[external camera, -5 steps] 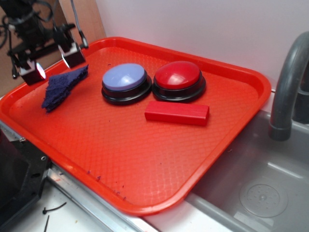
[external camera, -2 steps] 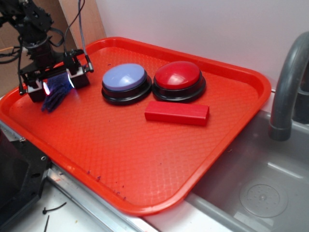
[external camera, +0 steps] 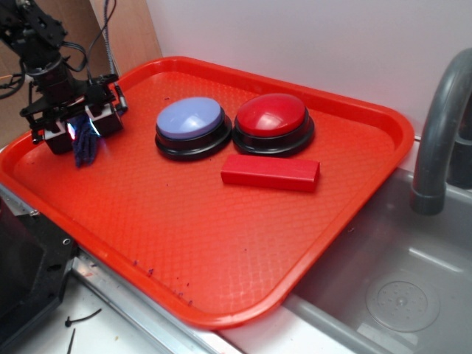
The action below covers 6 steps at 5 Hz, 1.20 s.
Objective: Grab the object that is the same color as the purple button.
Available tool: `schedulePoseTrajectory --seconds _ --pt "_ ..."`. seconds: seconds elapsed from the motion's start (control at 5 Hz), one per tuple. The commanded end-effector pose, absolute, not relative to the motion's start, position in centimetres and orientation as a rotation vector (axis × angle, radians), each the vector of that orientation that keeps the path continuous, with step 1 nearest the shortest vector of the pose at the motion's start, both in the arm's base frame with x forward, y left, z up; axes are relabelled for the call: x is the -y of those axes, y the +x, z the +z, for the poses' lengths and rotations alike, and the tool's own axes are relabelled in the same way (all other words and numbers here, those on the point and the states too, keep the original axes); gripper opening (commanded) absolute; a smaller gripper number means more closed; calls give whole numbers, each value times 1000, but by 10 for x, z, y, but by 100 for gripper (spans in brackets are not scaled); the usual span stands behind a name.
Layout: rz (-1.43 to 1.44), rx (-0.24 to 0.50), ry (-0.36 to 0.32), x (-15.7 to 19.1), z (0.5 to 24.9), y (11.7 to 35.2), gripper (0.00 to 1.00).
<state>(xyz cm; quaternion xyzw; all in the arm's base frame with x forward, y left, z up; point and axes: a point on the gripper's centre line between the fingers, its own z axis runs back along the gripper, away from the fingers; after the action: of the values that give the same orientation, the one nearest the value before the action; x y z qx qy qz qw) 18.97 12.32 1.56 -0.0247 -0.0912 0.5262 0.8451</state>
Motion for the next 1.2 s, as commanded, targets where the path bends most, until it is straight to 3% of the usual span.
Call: schedulePoseTrajectory --seconds 0.0,0.2,0.4,0.8,1.0 --pt "943 128 -89 -116 24 187 0" --pt "739 54 -40 -107 52 197 0" --pt "593 41 -47 -94 85 203 0" --pt "448 136 -110 -36 177 211 0" --pt "403 180 -122 -21 208 204 0"
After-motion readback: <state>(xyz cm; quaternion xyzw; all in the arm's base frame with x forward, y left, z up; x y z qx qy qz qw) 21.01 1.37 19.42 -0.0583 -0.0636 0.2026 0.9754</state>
